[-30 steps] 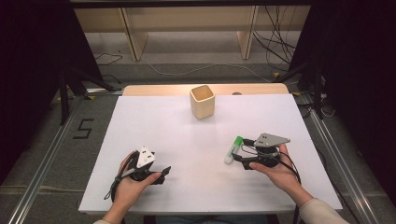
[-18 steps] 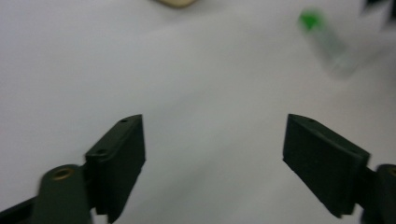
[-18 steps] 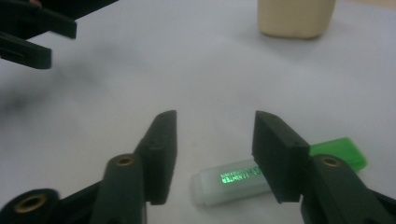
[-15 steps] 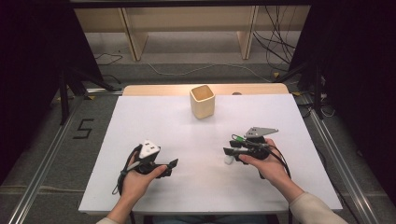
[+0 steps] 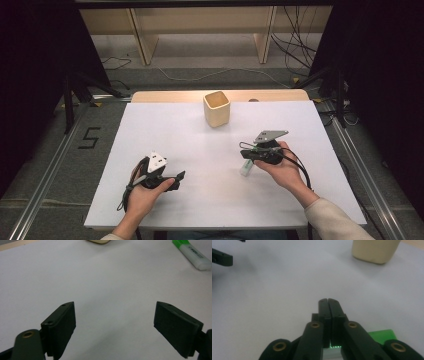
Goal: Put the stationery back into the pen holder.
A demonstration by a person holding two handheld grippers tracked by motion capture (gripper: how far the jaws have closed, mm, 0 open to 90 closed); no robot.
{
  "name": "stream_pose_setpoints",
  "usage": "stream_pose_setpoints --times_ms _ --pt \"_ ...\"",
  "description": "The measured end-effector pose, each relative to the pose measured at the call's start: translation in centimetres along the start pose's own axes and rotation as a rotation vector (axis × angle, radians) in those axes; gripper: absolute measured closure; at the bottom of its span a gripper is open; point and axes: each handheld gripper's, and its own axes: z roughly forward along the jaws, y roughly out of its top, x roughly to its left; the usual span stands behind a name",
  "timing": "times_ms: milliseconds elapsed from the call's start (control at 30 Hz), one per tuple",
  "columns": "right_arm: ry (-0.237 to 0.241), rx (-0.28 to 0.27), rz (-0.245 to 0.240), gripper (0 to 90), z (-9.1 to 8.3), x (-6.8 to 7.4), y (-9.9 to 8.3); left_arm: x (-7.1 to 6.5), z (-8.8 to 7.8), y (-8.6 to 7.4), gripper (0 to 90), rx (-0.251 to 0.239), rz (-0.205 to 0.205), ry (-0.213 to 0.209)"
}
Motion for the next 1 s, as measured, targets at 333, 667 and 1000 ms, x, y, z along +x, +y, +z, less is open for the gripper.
stream_pose_setpoints --times_ms 333,667,1000 --pt "0.008 0.085 -0.015 90.0 1.2 0.6 -0.6 -0.1 0.2 -0.1 17.6 0.019 0.018 0.003" --pt "0.012 0.150 -0.017 90.0 2.1 0.8 -0.7 0.0 0.3 -0.3 17.9 0.024 0.020 0.012" --pt "0.011 0.191 -0.012 90.0 2.5 0.6 -0.8 0.0 0.5 -0.3 17.9 0.032 0.028 0.006"
